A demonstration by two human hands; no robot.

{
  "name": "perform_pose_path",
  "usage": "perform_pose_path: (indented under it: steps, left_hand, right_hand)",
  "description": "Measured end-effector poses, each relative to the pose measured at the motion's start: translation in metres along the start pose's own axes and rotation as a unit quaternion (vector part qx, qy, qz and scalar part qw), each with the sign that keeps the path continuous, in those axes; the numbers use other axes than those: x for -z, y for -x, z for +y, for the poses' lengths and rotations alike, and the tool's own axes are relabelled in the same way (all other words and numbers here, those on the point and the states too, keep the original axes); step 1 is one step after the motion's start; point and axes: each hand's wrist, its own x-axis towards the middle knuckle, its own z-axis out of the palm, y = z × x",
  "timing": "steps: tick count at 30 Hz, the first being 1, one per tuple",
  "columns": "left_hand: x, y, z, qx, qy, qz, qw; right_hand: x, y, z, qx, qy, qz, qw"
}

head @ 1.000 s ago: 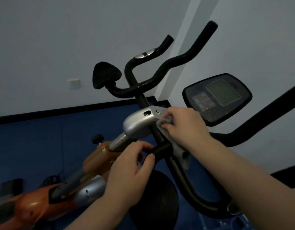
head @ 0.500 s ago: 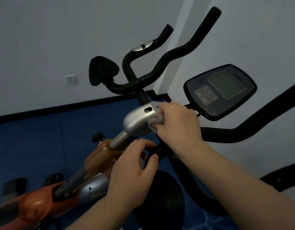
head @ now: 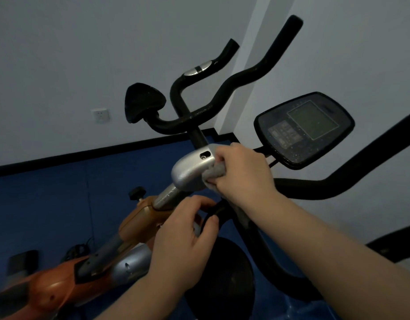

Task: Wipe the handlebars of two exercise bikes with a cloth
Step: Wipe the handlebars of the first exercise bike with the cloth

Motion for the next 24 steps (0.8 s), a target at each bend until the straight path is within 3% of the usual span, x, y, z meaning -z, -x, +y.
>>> perform_pose_path:
  steps: [4,7,12,15,21,24]
  left_hand:
    - [0.002,0.001,0.002,0.000,-0.006,-0.001,1.000]
    - [0.004,0.002,0.004,0.005,-0.012,-0.009,1.000]
    - [0.018,-0.003,0.006,-0.012,-0.043,-0.099,0.994]
    - [0.032,-0.006,0.002,-0.036,-0.077,-0.135,0.987]
    - [0.051,-0.006,-0.018,-0.041,-0.146,-0.121,0.981]
    - [0.058,0.008,-0.024,-0.033,-0.159,-0.096,0.982]
  right_hand:
    - [-0.006,0.002,0.009,-0.026,-0.044,0.039,0.998]
    - [-0.002,0.013,0.011,-0.047,-0.113,0.112,0.986]
    - [0.025,0.046,0.008,-0.109,-0.230,0.200,0.946]
    - [0.038,0.072,0.006,-0.138,-0.237,0.208,0.939]
    - [0.033,0.117,-0.007,-0.189,-0.254,0.233,0.919]
    - [0.031,0.135,-0.015,-0.165,-0.262,0.217,0.926]
